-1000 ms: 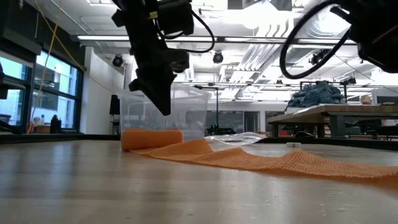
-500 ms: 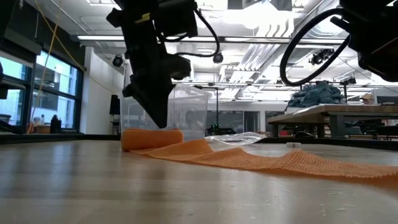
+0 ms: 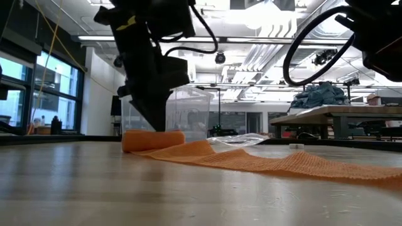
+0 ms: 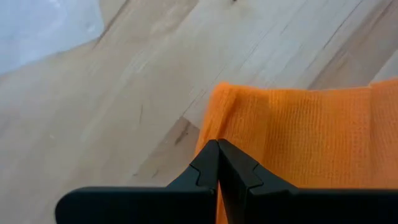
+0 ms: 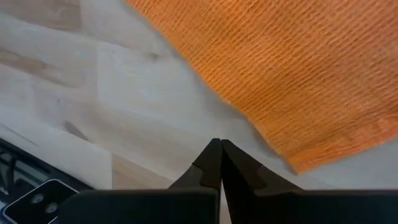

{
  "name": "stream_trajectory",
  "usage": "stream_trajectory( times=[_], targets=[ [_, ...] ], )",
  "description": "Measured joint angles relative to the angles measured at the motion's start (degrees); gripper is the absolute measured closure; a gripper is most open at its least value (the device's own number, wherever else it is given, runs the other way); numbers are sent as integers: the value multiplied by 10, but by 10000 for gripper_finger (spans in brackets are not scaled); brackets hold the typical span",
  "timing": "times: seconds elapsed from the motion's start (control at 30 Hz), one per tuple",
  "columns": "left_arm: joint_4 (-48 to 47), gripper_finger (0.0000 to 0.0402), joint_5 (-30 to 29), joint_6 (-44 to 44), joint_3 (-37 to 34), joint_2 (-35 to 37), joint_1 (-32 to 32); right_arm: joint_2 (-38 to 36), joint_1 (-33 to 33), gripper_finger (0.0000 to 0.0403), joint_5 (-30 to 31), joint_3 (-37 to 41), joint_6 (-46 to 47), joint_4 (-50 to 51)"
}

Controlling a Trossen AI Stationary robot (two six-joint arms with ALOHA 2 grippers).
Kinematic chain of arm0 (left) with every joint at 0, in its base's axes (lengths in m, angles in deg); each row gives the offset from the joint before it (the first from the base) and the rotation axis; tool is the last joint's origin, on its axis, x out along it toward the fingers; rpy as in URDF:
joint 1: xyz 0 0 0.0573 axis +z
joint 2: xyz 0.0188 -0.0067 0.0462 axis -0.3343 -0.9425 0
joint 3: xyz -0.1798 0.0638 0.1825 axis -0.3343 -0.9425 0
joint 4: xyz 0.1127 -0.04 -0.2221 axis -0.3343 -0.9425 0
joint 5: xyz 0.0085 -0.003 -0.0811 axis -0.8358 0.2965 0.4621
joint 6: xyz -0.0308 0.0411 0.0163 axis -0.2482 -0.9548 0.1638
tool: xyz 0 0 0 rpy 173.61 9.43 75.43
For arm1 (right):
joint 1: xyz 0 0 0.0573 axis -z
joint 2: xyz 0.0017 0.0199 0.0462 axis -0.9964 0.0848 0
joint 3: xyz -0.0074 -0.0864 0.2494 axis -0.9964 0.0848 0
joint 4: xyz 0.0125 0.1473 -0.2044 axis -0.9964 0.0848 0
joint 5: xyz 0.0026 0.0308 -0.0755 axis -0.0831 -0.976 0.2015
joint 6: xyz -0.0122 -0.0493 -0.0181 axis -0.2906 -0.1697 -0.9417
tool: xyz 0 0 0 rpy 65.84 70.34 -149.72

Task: Roll bandage
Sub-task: Roll the orange bandage

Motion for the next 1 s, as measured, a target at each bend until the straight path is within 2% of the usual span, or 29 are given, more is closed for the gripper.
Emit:
stream_trajectory(
  times=[0.17, 0.27, 0.57, 0.8, 1.0],
  targets=[
    [-18, 402, 0, 41, -14, 1, -1, 0, 1, 403, 1, 0, -3, 12],
    [-24, 402, 18, 56, -16, 2, -15, 0, 1, 403, -11, 0, -2, 60],
    [-99, 402, 15, 149, -18, 3, -99, -1, 8, 403, -27, -1, -8, 133],
    [-145, 402, 31, 302, -36, 3, -161, -5, 33, 403, -28, -1, -51, 157],
    [-158, 402, 36, 386, -37, 2, -196, -12, 63, 403, -18, 0, -93, 170]
  ],
)
